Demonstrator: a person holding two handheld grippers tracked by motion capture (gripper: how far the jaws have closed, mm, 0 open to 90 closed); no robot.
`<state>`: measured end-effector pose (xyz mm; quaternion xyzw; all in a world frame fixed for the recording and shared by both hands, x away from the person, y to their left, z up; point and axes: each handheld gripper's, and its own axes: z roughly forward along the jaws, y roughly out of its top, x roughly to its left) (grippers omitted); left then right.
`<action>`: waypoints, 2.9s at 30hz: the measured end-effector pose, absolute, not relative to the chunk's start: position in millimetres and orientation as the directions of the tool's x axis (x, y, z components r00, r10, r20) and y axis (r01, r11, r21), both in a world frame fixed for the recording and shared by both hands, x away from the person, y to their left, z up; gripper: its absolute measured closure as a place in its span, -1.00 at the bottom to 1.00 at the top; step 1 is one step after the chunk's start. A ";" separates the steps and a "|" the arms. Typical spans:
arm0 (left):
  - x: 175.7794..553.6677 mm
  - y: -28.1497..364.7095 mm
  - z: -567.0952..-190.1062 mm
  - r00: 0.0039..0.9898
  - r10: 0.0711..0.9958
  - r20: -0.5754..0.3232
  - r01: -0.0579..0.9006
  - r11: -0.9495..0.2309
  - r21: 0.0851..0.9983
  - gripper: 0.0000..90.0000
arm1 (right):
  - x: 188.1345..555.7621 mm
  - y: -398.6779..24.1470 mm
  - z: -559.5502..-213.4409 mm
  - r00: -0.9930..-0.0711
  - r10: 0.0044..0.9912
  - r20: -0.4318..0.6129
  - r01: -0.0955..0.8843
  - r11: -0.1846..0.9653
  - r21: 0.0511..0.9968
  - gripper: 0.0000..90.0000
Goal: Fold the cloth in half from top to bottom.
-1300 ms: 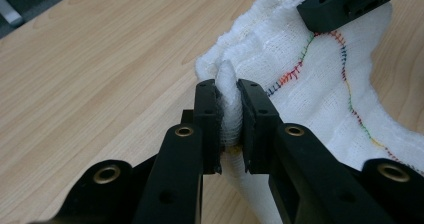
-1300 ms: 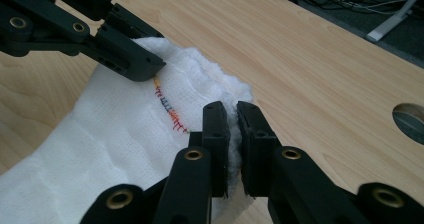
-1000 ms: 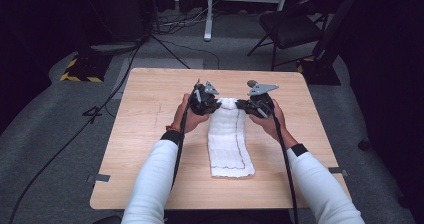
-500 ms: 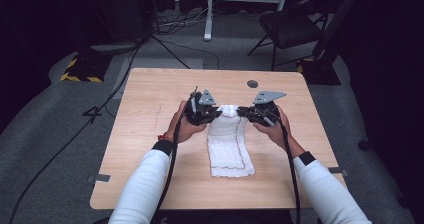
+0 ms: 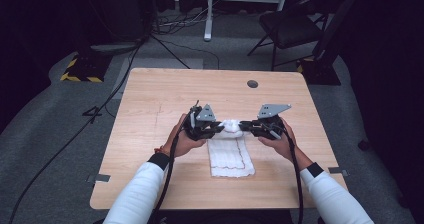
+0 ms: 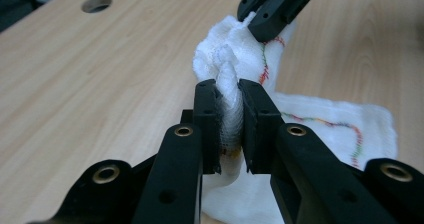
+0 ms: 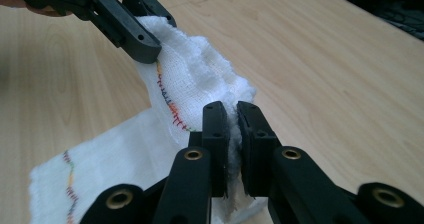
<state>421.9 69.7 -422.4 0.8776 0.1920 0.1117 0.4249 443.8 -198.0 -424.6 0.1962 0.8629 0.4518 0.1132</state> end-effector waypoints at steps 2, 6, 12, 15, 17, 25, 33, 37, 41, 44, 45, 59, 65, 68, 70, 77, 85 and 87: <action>415.8 68.8 -426.8 0.910 0.414 0.031 0.235 -0.575 0.783 0.76 | 439.6 -200.0 -427.4 -0.902 0.432 -0.012 0.238 0.520 0.820 0.85; 404.4 66.8 -435.1 0.921 0.388 0.024 0.229 -0.591 0.773 0.75 | 428.5 -203.5 -431.6 -0.915 0.402 -0.006 0.232 0.539 0.810 0.85; 389.5 66.6 -444.5 0.933 0.360 0.029 0.217 -0.622 0.752 0.73 | 412.1 -207.8 -439.8 -0.934 0.358 0.016 0.230 0.564 0.793 0.84; 382.7 64.6 -451.7 0.937 0.348 0.035 0.214 -0.649 0.730 0.71 | 403.9 -209.3 -445.4 -0.938 0.347 0.022 0.231 0.577 0.783 0.83; 378.3 63.0 -456.0 0.943 0.332 0.030 0.210 -0.660 0.721 0.70 | 400.1 -210.6 -449.1 -0.939 0.343 0.029 0.239 0.587 0.774 0.82; 365.5 63.5 -468.3 0.953 0.300 0.040 0.195 -0.708 0.679 0.69 | 387.0 -215.9 -462.2 -0.948 0.313 0.048 0.242 0.620 0.746 0.77; 356.9 70.1 -473.1 0.955 0.296 0.026 0.202 -0.713 0.672 0.54 | 374.3 -218.6 -472.0 -0.961 0.274 0.031 0.214 0.669 0.712 0.74; 351.5 71.7 -475.3 0.956 0.291 0.028 0.199 -0.717 0.668 0.49 | 372.9 -218.6 -474.8 -0.959 0.281 0.038 0.224 0.668 0.710 0.75; 347.5 73.4 -479.0 0.954 0.299 0.037 0.203 -0.727 0.656 0.50 | 372.3 -218.2 -477.8 -0.958 0.282 0.041 0.228 0.672 0.704 0.75; 343.6 74.2 -482.8 0.950 0.306 0.056 0.204 -0.750 0.629 0.49 | 370.0 -218.6 -479.7 -0.960 0.277 0.026 0.217 0.687 0.694 0.75; 342.5 74.6 -483.7 0.948 0.315 0.049 0.214 -0.744 0.633 0.48 | 367.6 -218.8 -480.4 -0.962 0.274 0.018 0.210 0.694 0.689 0.74; 352.9 75.2 -488.8 0.931 0.364 0.037 0.254 -0.718 0.648 0.42 | 358.7 -216.3 -488.3 -0.952 0.303 -0.044 0.195 0.711 0.676 0.66; 367.6 76.4 -489.8 0.917 0.396 0.037 0.276 -0.701 0.658 0.41 | 368.3 -215.5 -489.5 -0.940 0.338 -0.052 0.213 0.699 0.683 0.67; 375.6 75.6 -489.6 0.916 0.399 0.046 0.273 -0.703 0.657 0.41 | 373.7 -215.0 -489.9 -0.937 0.344 -0.061 0.211 0.697 0.685 0.67; 382.1 75.5 -490.0 0.911 0.410 0.039 0.284 -0.695 0.660 0.41 | 379.0 -215.2 -490.4 -0.932 0.357 -0.061 0.220 0.690 0.690 0.67; 405.5 78.7 -490.7 0.885 0.463 0.046 0.318 -0.674 0.666 0.41 | 400.2 -211.4 -492.0 -0.912 0.404 -0.075 0.239 0.671 0.702 0.68; 428.9 86.0 -493.3 0.858 0.513 0.015 0.364 -0.629 0.687 0.40 | 426.1 -203.4 -493.8 -0.893 0.442 -0.084 0.255 0.650 0.716 0.69; 432.3 86.6 -493.6 0.855 0.517 0.036 0.353 -0.631 0.690 0.40 | 432.5 -201.1 -494.7 -0.888 0.453 -0.083 0.259 0.641 0.722 0.69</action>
